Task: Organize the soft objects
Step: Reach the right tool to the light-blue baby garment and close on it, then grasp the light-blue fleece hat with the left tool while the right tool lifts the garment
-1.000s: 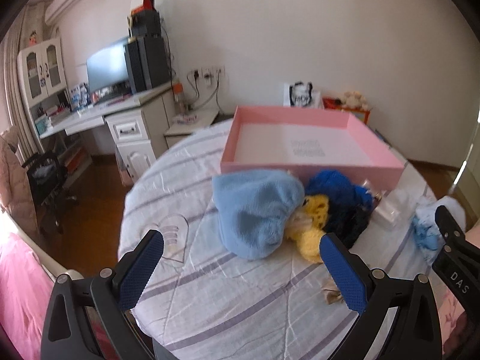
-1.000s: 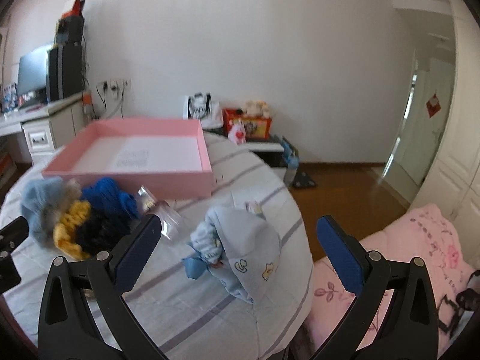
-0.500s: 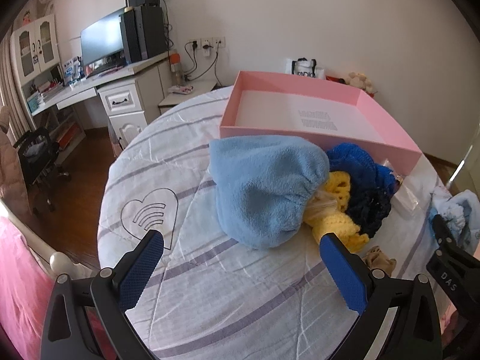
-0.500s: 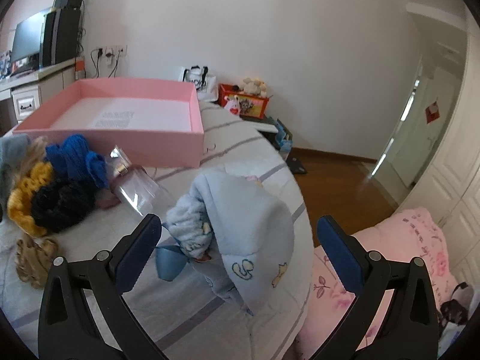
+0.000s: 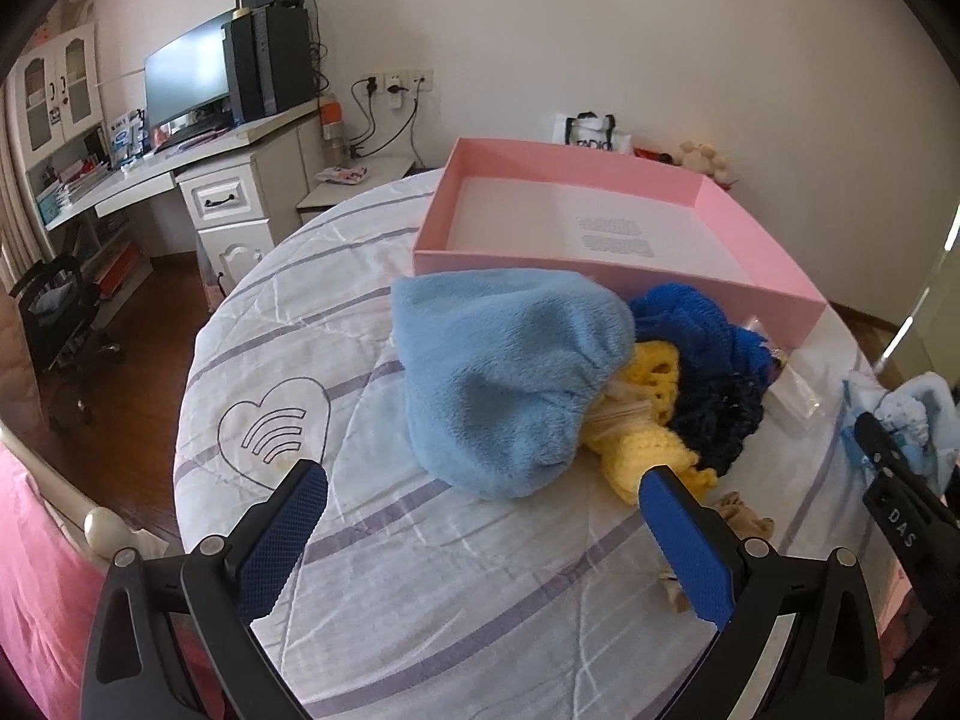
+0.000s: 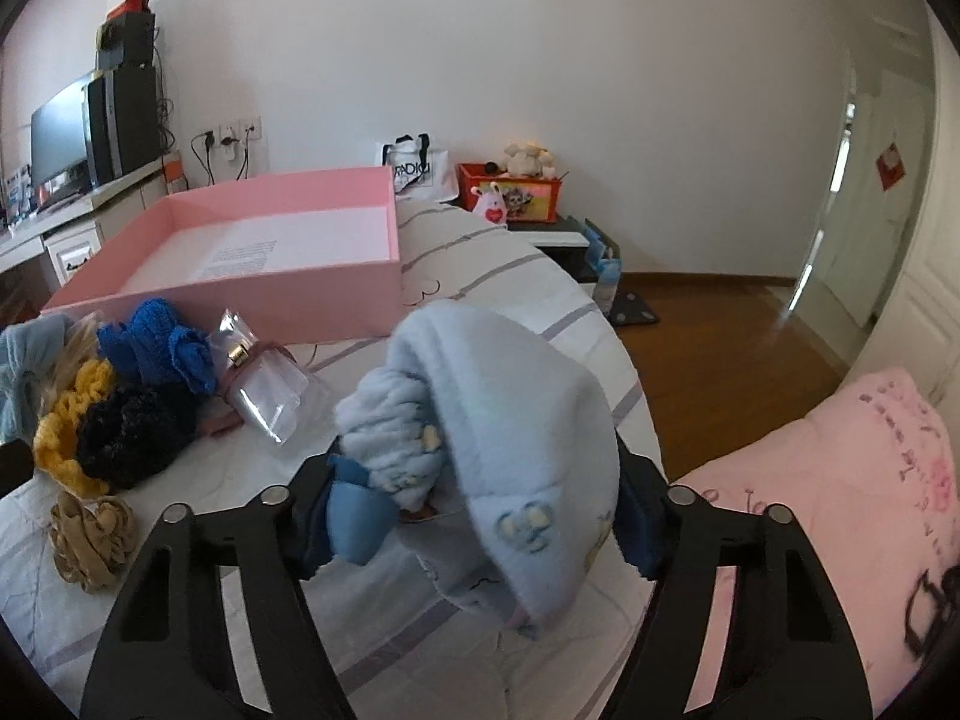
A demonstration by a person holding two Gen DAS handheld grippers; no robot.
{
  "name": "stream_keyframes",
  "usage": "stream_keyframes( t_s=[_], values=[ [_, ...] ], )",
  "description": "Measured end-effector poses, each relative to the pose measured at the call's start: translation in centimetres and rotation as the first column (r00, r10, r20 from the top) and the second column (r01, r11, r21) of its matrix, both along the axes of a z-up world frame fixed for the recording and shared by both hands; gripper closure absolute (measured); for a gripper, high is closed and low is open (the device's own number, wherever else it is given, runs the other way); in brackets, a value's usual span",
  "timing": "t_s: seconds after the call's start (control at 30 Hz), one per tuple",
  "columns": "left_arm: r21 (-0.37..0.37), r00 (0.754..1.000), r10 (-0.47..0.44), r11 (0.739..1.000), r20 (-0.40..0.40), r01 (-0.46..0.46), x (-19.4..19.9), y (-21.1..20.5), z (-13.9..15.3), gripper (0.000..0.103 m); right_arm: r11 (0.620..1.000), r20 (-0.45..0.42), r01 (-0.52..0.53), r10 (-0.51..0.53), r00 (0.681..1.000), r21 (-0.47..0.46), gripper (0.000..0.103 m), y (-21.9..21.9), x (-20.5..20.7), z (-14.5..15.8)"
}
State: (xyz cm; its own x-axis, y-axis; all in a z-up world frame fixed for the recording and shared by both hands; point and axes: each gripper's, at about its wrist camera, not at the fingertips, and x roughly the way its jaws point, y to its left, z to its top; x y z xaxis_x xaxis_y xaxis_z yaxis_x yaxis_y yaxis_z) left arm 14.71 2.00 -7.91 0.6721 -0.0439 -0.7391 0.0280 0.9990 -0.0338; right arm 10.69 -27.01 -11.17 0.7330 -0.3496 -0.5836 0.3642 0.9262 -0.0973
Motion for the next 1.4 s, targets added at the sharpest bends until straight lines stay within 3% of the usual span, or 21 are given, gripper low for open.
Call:
stream_keyframes(
  t_s=[0.3, 0.5, 0.8, 0.9, 0.97, 1.07, 1.17, 1.4],
  values=[
    [-0.066, 1.0, -0.007, 0.998, 0.026, 0.009, -0.1, 0.8, 1.5, 0.0, 0.996, 0.036, -0.074, 0.072, 0.997, 0.043, 0.037, 0.9, -0.3, 1.2],
    [-0.071, 0.998, 0.019, 0.997, 0.055, -0.015, 0.5, 1.5, 2.6, 0.0, 0.994, 0.056, -0.093, 0.09, 0.994, 0.052, 0.037, 1.3, -0.1, 1.9],
    [-0.096, 0.999, 0.047, 0.994, 0.02, -0.045, 3.3, 2.2, 1.8, 0.003, 0.995, 0.045, -0.099, 0.098, 0.994, 0.027, 0.036, 2.5, 1.9, 1.7],
    [-0.119, 0.999, 0.033, 0.992, -0.01, -0.034, 4.2, 2.3, 1.0, 0.018, 0.995, 0.032, -0.096, 0.095, 0.995, 0.03, 0.036, 2.7, 2.4, 1.3],
    [-0.146, 0.999, 0.013, 0.989, -0.032, -0.018, 4.7, 2.4, 0.6, 0.038, 0.996, 0.025, -0.087, 0.086, 0.996, 0.012, 0.036, 2.8, 2.5, 1.1],
    [-0.202, 0.997, -0.036, 0.979, -0.063, 0.023, 5.2, 2.6, 0.2, 0.052, 0.996, 0.021, -0.084, 0.084, 0.996, 0.008, 0.036, 2.9, 2.6, 1.0],
    [-0.179, 0.998, -0.038, 0.983, -0.041, 0.03, 4.9, 2.5, 0.7, 0.07, 0.996, 0.022, -0.083, 0.083, 0.996, 0.012, 0.036, 2.9, 2.6, 1.1],
    [-0.122, 0.999, -0.044, 0.992, -0.015, 0.042, 3.3, 1.4, 1.4, 0.087, 0.995, 0.042, -0.103, 0.103, 0.994, -0.006, 0.036, 3.5, 1.9, 1.7]
  ],
)
